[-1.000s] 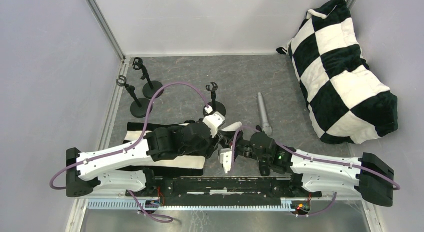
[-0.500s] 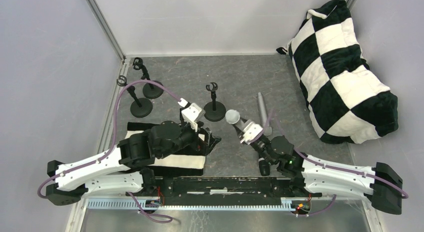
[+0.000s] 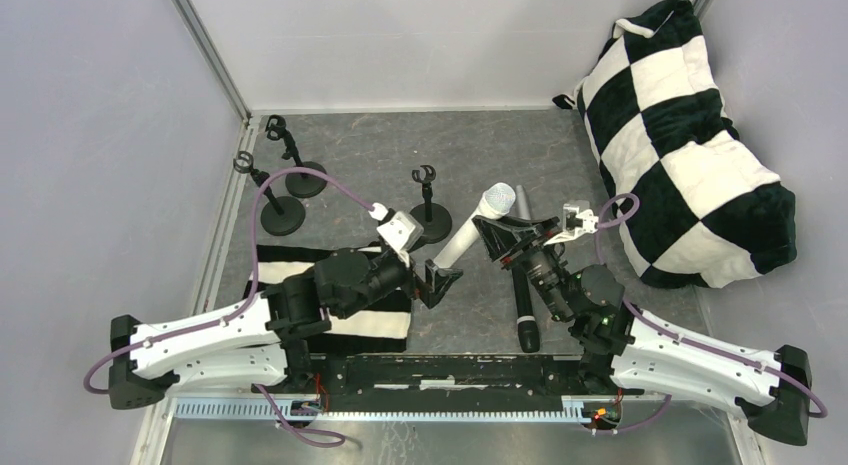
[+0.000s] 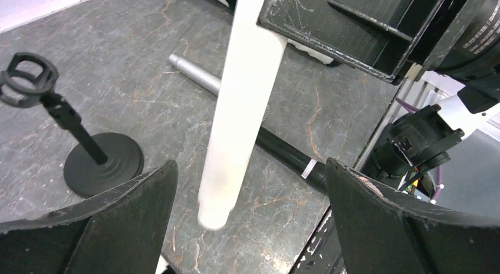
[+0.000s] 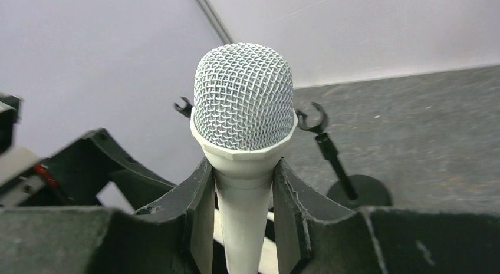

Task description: Attach the microphones to the stand

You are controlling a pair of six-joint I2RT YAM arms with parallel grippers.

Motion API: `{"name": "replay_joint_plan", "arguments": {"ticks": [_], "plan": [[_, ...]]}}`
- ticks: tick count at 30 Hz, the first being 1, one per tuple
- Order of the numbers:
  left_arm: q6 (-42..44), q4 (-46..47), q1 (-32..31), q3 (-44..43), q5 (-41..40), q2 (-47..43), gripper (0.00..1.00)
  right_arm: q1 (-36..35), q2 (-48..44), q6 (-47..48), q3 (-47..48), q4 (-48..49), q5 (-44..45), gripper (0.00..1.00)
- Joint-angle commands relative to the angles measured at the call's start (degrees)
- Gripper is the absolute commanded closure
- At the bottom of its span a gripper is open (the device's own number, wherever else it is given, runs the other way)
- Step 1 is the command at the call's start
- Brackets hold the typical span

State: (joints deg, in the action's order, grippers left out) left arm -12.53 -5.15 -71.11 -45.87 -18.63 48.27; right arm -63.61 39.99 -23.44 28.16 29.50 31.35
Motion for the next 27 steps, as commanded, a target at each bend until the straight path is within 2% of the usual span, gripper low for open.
{"name": "replay_joint_plan", "arguments": {"ticks": [1, 5, 8, 11, 15, 17, 20, 24, 27], "plan": [[6.4, 7.8, -0.2, -1.9, 2.1, 3.5, 0.00, 0.1, -0.6, -13.3, 3.0, 2.0, -3.0, 1.00], [8.2, 7.9, -0.2, -2.6, 1.3, 5.7, 0.01, 0.1, -0.9, -17.6, 3.5, 1.6, -5.7, 1.00], [8.7, 7.5, -0.2, -2.8, 1.3, 6.4, 0.09, 0.1, -1.3, -20.1, 3.7, 1.0, -7.0, 1.00], [8.0, 6.4, -0.2, -3.6, 1.0, 7.1, 0.28, 0.1, -1.1, -21.8, 3.8, 1.0, -8.2, 1.00], [6.9, 4.0, -0.2, -5.1, 0.4, 8.2, 0.61, 0.1, -0.3, -22.6, 3.9, 1.4, -8.9, 1.00], [6.5, 3.9, -0.2, -5.2, 0.4, 8.6, 0.79, 0.1, 0.1, -22.6, 3.8, 2.1, -8.9, 0.91], [6.4, 4.0, -0.2, -5.2, 1.3, 8.9, 0.95, 0.1, 1.0, -22.0, 3.4, 4.3, -8.8, 0.64], [6.2, 4.4, -0.2, -5.2, 2.7, 9.1, 0.98, 0.1, 2.9, -20.3, 3.7, 6.1, -8.6, 0.42], [6.2, 4.3, -0.2, -5.3, 3.1, 9.1, 0.98, 0.1, 4.5, -19.2, 4.3, 6.1, -8.6, 0.36]]}}
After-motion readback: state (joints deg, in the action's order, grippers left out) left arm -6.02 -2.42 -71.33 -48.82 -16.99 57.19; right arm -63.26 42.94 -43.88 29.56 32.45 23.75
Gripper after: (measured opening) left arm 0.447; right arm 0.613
